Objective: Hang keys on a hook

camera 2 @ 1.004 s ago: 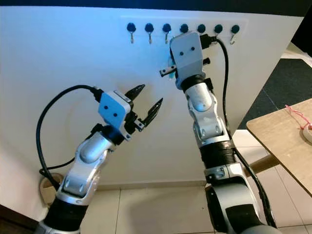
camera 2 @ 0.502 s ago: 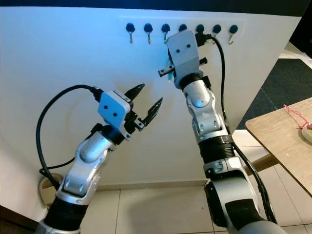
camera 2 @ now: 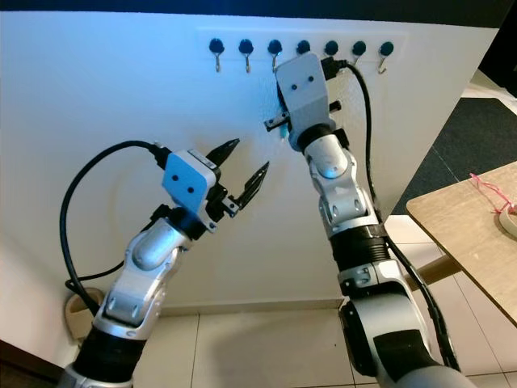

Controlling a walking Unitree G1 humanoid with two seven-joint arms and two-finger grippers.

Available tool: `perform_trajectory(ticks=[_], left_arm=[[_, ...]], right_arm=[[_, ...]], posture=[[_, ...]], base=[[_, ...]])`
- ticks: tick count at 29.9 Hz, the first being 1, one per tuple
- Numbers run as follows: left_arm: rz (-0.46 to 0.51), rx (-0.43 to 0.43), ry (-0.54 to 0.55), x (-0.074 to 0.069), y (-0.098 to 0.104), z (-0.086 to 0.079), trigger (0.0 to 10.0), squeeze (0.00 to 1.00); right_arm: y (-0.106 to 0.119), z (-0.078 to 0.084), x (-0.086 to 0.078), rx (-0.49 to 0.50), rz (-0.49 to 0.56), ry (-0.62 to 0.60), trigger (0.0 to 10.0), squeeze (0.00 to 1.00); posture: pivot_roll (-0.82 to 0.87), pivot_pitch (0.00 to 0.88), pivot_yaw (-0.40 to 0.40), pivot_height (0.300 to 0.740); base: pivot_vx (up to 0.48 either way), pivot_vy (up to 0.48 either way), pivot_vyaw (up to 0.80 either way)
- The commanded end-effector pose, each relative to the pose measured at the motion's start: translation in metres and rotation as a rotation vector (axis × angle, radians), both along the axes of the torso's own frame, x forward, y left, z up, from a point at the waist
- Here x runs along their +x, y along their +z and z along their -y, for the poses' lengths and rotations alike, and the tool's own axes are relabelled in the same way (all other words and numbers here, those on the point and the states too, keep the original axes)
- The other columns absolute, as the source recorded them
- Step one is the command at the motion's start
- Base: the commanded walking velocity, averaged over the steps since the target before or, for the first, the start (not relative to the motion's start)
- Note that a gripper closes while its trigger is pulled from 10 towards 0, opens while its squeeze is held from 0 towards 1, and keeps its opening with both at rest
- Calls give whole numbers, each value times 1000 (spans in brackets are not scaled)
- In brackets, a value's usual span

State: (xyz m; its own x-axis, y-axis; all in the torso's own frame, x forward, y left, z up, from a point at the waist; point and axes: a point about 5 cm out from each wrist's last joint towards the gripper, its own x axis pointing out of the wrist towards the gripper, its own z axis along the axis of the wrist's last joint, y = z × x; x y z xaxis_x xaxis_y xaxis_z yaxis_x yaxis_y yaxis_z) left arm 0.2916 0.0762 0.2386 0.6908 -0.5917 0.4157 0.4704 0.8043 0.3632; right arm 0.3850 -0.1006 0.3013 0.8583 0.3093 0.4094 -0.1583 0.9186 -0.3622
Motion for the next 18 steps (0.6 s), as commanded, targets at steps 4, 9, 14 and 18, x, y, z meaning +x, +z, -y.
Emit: perform_trajectory(ticks=[4, 9, 14, 18], left_arm=[[0, 12, 3, 1, -1, -1, 10000, 0], [0, 10, 4, 1, -1, -1, 10000, 0], [2, 8, 6, 1, -1, -1, 10000, 0], [1, 8, 12, 1, -2, -2, 10000, 0]], right_arm=[[0, 1, 2, 1, -12, 0, 10000, 1000], [-1, 1, 3, 4, -17, 1, 10000, 1000], [-2, 1, 3, 0, -3, -6, 10000, 1000], [-5, 1, 0, 3, 21, -8, 10000, 839]], posture=[[58, 101, -42, 740], [58, 104, -43, 740], [58, 105, -44, 740], [59, 108, -48, 740]], base=[[0, 0, 0], [0, 0, 0], [0, 0, 0], [0, 0, 0]])
